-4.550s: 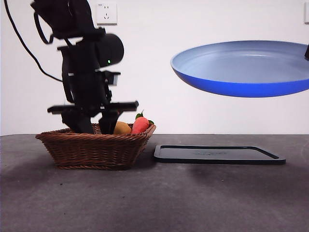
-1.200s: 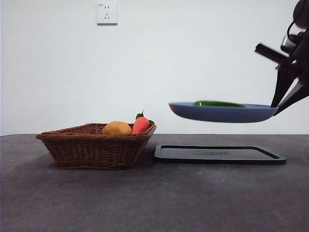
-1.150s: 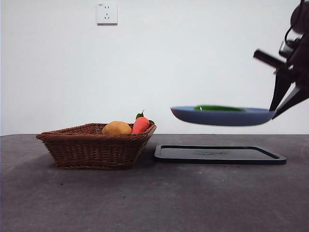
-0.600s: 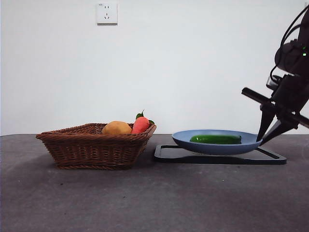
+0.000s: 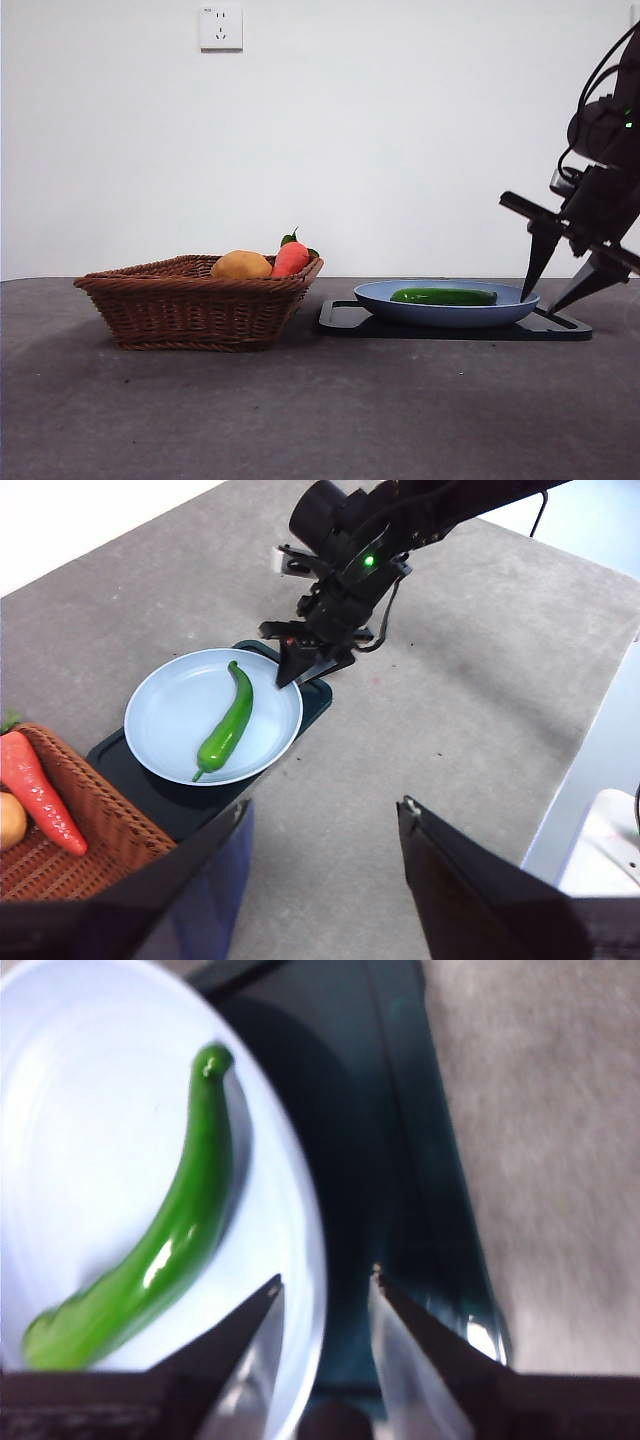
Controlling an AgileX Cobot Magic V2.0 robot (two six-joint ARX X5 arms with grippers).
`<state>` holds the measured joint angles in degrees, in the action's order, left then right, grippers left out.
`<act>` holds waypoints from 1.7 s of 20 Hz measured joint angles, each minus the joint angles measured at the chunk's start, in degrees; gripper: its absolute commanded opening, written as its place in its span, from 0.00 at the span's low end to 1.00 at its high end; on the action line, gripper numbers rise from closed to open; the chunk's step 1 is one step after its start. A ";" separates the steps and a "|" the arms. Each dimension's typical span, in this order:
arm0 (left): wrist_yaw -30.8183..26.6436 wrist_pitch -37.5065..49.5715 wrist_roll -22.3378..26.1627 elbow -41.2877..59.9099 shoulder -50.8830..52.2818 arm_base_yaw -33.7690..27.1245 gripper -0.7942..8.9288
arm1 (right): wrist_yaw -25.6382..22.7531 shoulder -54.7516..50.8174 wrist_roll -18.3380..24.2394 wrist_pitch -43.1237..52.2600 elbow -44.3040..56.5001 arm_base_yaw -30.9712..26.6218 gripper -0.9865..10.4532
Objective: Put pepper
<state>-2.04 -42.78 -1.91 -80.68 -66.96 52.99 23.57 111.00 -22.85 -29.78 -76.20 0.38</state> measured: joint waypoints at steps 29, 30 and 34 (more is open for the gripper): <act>-2.27 -2.62 -0.02 0.00 0.00 -0.09 0.09 | 0.42 -58.21 23.06 -46.23 -0.20 11.61 0.10; -2.29 -2.29 -0.02 0.00 0.00 -0.09 0.09 | 0.39 -58.21 23.04 -46.21 -0.20 11.61 0.10; -2.29 -2.05 -0.02 0.00 0.00 -0.09 0.09 | 0.37 -58.21 22.82 -46.21 -0.20 11.61 0.10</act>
<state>-4.34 -44.84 -1.93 -80.68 -66.96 52.90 23.94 52.80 -0.03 -75.99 -76.40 11.99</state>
